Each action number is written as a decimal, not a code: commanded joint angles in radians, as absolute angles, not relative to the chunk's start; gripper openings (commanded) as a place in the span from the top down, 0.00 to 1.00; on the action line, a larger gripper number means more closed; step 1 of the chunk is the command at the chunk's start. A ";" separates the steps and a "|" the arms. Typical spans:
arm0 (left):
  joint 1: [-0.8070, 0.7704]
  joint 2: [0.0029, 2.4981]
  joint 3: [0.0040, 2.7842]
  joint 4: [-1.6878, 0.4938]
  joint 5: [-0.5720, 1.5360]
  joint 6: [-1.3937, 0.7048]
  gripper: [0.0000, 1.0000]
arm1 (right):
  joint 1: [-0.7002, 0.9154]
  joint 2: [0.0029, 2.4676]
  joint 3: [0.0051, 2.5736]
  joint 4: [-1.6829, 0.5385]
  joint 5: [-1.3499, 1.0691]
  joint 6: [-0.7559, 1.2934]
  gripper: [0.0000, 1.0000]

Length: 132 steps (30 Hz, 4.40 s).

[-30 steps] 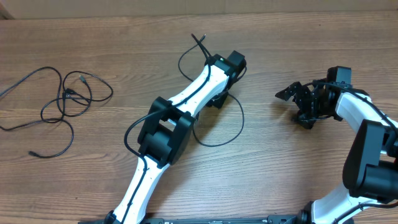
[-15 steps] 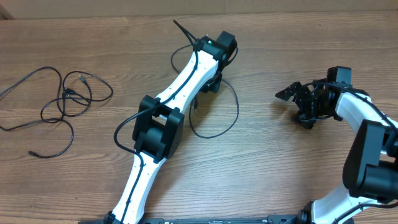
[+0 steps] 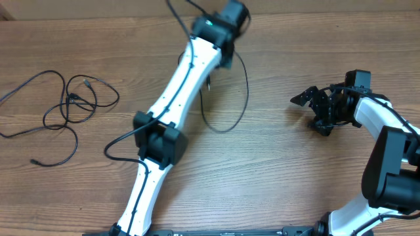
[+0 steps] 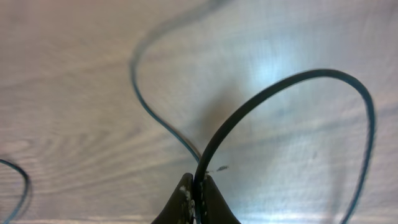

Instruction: Untangle cables

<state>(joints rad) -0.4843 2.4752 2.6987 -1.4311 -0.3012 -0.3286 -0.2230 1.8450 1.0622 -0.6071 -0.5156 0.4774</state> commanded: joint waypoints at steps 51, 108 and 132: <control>0.490 2.478 2.788 -1.690 -0.179 -0.762 0.00 | -0.235 1.874 1.049 -0.606 -0.419 0.463 0.00; 0.482 2.478 2.749 -1.687 -0.130 -0.763 0.00 | -0.235 1.874 1.049 -0.606 -0.419 0.463 0.00; 0.482 2.478 2.749 -1.687 -0.130 -0.763 0.00 | -0.236 1.579 1.049 -0.607 -0.419 0.463 0.00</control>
<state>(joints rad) 0.4862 2.4752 2.7491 -1.6867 -0.1379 -0.7746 -0.2314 1.6974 1.0462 -0.6144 -0.4393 0.4706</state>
